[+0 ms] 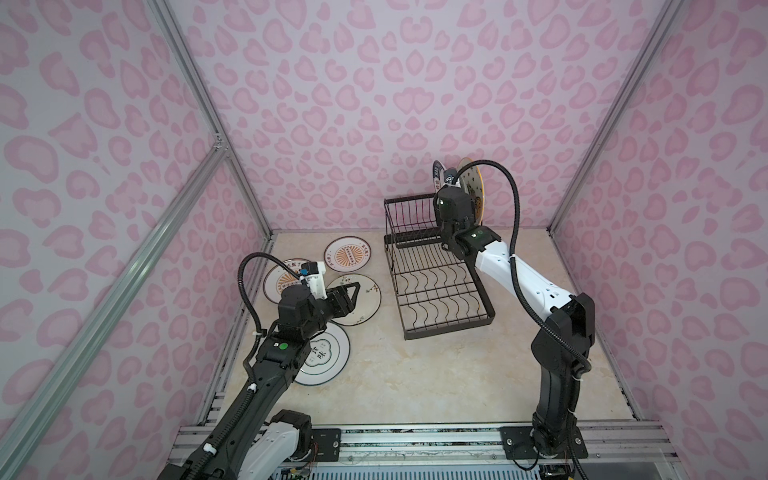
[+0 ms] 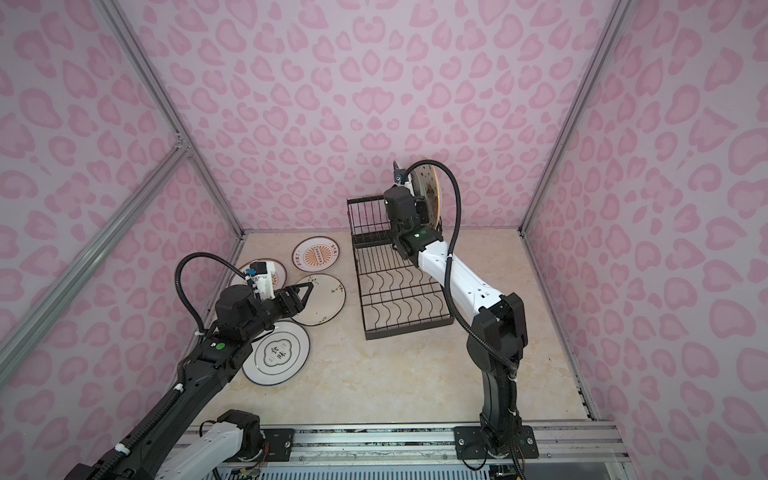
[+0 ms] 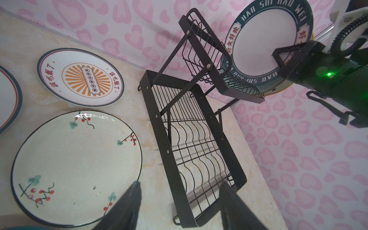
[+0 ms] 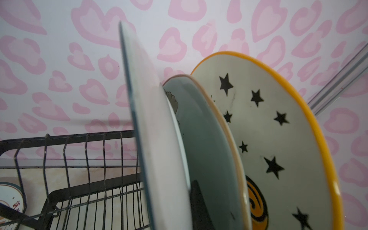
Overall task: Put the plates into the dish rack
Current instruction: 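Lower the green-rimmed plate into the slot beside the teal plate, then open and withdraw the right gripper while the left gripper moves toward table plates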
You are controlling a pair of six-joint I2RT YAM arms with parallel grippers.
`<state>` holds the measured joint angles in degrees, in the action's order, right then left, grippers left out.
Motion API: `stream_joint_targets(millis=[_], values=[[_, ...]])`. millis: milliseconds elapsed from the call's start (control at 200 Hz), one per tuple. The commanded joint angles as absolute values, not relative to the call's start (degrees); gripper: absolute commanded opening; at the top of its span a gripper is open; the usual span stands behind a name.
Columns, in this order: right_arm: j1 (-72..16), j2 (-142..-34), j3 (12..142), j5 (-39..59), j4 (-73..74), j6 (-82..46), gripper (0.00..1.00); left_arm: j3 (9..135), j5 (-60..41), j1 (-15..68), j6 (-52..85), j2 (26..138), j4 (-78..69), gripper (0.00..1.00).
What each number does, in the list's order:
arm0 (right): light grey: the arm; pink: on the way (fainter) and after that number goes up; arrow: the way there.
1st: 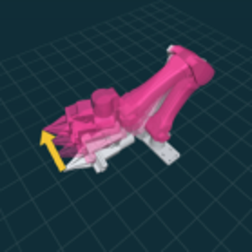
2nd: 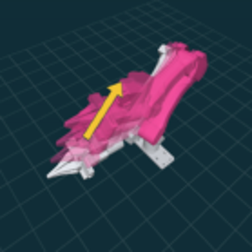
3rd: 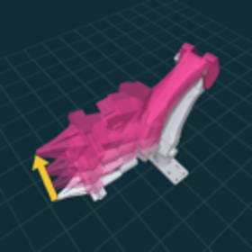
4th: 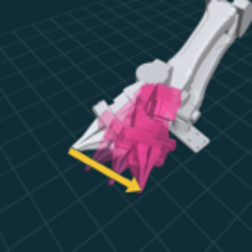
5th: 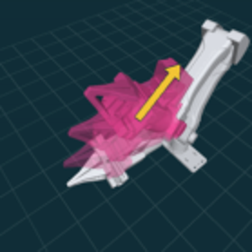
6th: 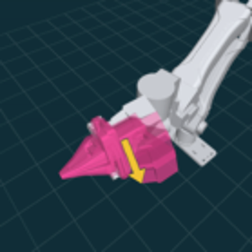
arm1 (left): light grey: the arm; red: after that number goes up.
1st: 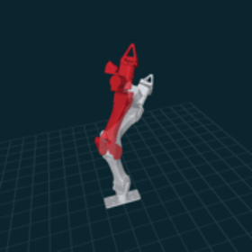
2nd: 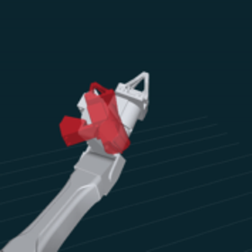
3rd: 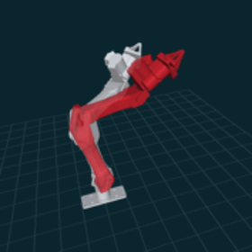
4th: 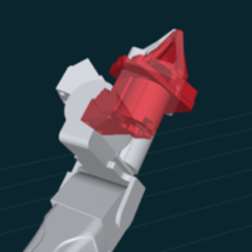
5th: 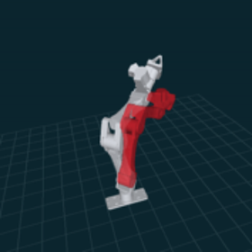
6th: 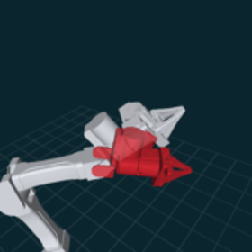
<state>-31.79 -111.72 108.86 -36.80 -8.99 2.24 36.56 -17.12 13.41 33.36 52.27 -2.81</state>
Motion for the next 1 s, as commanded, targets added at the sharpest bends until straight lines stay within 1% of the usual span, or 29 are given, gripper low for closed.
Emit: stream_joint_targets(millis=[0, 665, 855, 995], values=[[-31.7, -112.2, 108.6, -36.7, -7.3, 0.5, 0.0, 37.2, -16.9, 13.4, 32.4, 52.2, -3.4, 0.64], [-31.6, -111.9, 105.3, -35.5, -9.2, -4.3, 0.0, 36.9, -16.6, 13.4, 32.7, 51.7, -2.6, 0.65], [-31.6, -112.0, 105.4, -35.2, -9.6, -4.6, 0.12, 37.1, -16.7, 13.4, 32.9, 51.7, -2.5, 0.65], [-31.6, -111.5, 105.4, -35.0, -9.6, -4.7, 0.18, 37.1, -15.7, 13.4, 33.1, 51.8, -1.9, 0.66]])
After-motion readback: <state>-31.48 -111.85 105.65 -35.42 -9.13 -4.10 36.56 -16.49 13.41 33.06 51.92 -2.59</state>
